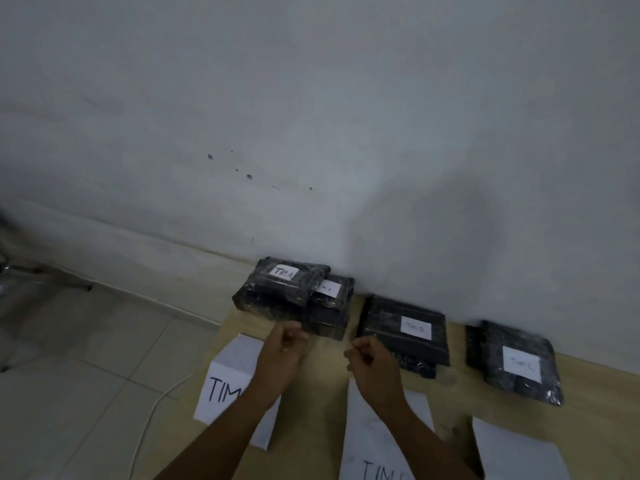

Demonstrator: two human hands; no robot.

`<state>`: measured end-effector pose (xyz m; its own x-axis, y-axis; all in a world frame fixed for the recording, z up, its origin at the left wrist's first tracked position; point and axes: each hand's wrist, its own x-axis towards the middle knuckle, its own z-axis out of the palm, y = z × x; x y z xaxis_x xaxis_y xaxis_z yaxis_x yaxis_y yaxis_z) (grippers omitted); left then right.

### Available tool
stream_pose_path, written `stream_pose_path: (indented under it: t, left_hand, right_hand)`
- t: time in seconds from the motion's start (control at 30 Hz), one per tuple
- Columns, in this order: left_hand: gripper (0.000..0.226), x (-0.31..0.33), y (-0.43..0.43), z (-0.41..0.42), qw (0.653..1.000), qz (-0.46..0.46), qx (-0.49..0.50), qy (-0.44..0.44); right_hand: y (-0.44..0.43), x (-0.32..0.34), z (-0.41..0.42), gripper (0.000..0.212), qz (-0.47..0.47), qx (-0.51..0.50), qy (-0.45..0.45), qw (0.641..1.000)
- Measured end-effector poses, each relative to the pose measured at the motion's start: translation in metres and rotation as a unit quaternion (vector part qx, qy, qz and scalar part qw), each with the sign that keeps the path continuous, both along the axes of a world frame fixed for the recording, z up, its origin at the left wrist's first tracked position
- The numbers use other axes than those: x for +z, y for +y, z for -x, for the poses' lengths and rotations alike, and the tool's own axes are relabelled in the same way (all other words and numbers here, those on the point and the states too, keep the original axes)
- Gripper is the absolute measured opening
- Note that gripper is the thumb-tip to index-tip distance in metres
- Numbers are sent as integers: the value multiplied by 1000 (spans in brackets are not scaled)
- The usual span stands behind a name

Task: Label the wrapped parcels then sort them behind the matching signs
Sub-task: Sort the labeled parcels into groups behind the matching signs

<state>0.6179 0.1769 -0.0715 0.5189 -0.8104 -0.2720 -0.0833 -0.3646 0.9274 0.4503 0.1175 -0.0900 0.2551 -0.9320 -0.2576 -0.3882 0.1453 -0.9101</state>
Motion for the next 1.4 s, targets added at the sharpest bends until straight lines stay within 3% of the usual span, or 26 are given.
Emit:
stream_pose_path:
  t: [0.13,0.47,0.8,0.97,1.23,1.4]
  left_hand:
    - [13,-2,29,63,997,-16,-67,-30]
    - [8,-14,66,231,984,-22,-175,8]
    - [7,-9,78,428,946,-46,-322,-2]
    - [9,-10,67,515,912,-49,-407,7]
    - [14,-7,38,632,862,-106,-496,20]
    - [38,-15,26,681,839,-163,-518,39]
  right_hand:
    - [36,7,53,16,-4,-11,6,1000]
    - [99,15,215,11,0,-49,64,997]
    - [143,7,428,14,-6,-194,78,978]
    - [168,1,535,12,-21,-330,43,943]
    - [194,-3,652,5,-14,-539,46,841]
    - [176,-5,696,28,8,-568,99,817]
